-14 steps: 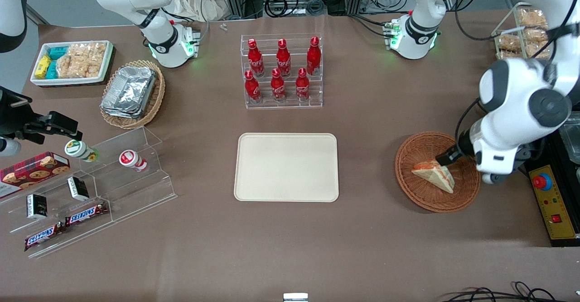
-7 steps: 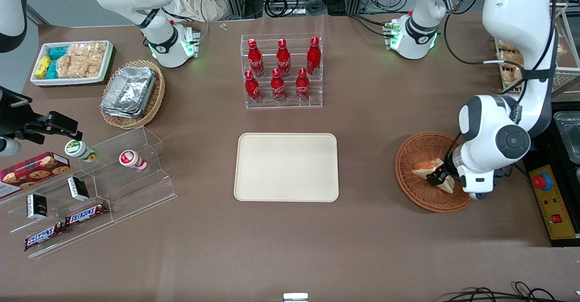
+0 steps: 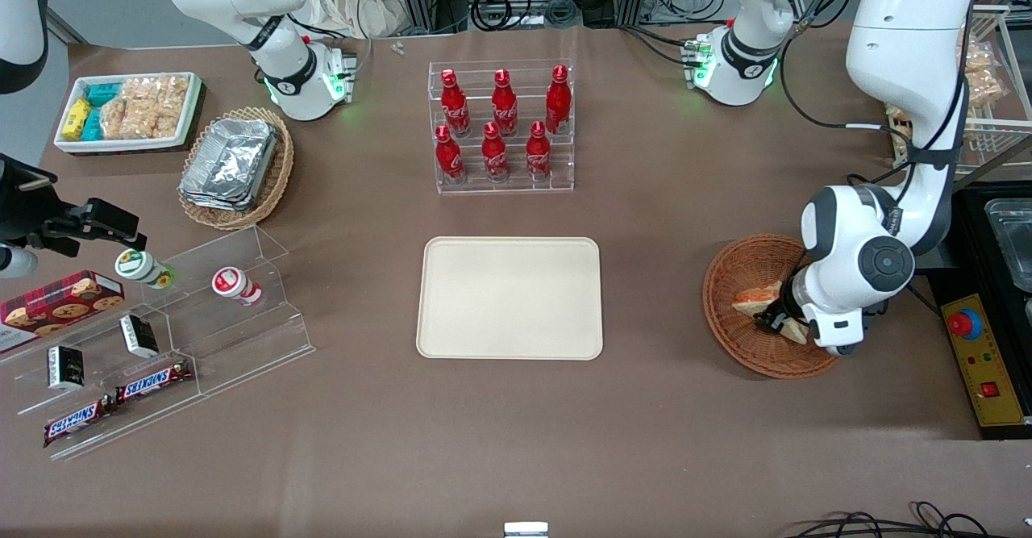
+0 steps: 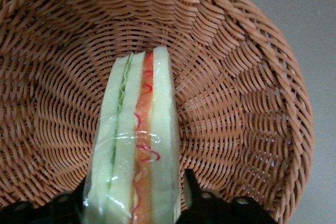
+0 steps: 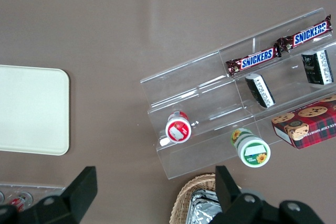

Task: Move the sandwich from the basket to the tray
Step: 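Close the left gripper on the wrapped sandwich and lift it, then carry the sandwich with the left gripper over the cream tray and lower it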

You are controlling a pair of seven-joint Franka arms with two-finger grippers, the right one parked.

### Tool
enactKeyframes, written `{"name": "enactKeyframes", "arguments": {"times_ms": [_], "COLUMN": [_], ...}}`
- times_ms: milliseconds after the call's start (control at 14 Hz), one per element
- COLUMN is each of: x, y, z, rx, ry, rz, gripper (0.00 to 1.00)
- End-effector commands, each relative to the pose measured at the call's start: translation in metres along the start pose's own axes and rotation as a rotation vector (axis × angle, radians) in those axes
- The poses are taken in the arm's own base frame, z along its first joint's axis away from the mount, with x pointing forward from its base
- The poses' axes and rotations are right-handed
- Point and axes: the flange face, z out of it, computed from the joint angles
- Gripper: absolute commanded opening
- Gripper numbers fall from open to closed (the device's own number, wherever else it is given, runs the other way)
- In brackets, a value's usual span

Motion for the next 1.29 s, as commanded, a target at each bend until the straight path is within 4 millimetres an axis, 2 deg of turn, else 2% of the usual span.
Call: {"name": "enactKeyframes", "arguments": {"times_ms": [0,143,286,357,429,571,643,786,857,1000,1071,1214], "x": [0.000,-0.003,-0.024,-0.051,-0.079,-0.136,-0.172,-0.235,-0.262,-0.303,-0.314,-0.316], "y": [0.001,-0.002,-0.004,0.004,0.015,0.043,0.061,0.091,0.104,0.123,0.130,0.133], "z": [-0.025,-0.065,-0.111,-0.136,-0.153,-0.160,-0.157,-0.137,-0.118,-0.078,-0.058,-0.029], "rx": [-0.035,-0.036,-0.016,-0.027,-0.043,-0.081,-0.104,-0.138,-0.155,-0.186,-0.194,-0.171], "ry": [0.025,0.034,0.003,-0.001,0.005,-0.011,-0.033,-0.049,-0.059,-0.049,-0.031,-0.017], "rz": [-0.017,0.035,0.202,0.300,0.420,0.588,0.649,0.769,0.821,0.899,0.925,0.964], "gripper": [0.00,0.00,0.00,0.00,0.00,0.00,0.00,0.00,0.00,0.00,0.00,0.00]}}
